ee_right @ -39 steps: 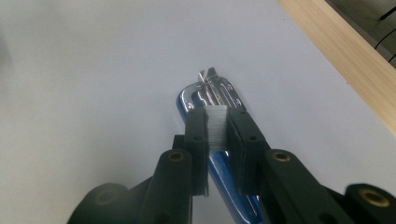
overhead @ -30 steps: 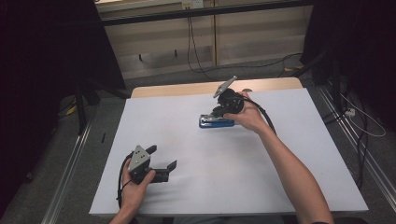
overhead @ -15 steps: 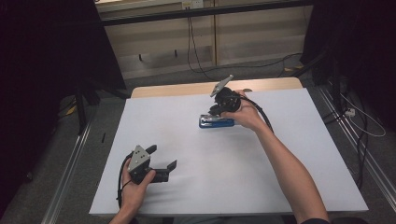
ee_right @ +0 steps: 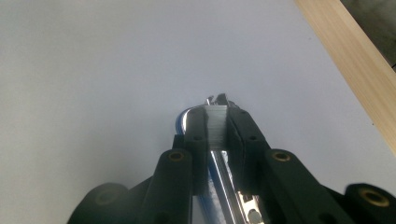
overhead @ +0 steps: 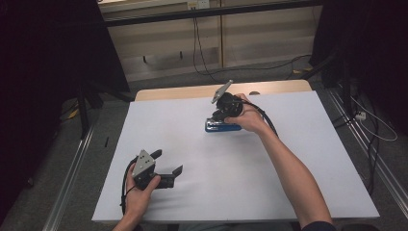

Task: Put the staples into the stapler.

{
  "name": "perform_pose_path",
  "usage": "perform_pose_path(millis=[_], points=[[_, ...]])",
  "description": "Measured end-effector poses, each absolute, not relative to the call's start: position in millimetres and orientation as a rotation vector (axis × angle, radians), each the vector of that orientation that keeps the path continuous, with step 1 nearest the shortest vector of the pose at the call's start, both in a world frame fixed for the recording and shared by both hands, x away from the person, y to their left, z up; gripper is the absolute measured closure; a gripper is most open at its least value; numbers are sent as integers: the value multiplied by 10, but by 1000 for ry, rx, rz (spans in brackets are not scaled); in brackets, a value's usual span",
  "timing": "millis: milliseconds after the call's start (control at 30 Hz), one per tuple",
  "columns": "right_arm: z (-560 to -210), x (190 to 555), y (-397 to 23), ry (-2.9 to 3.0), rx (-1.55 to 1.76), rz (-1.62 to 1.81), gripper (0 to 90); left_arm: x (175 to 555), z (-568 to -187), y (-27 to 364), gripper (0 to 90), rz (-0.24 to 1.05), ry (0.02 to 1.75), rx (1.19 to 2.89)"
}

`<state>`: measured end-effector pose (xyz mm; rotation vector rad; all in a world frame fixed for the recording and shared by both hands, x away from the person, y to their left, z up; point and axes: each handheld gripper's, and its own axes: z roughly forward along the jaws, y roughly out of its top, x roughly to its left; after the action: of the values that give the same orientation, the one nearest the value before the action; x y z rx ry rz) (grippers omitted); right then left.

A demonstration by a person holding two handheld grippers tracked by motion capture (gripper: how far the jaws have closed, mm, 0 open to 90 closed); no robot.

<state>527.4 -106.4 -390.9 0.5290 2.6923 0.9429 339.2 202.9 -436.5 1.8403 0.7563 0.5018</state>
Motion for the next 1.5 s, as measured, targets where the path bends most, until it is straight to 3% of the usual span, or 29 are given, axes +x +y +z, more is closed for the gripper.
perform_pose_path(millis=[1500], points=[[-4129, 5520, -990, 2755, 388, 917, 796, 3394, -4377, 2025, 35, 495, 754, 1854]])
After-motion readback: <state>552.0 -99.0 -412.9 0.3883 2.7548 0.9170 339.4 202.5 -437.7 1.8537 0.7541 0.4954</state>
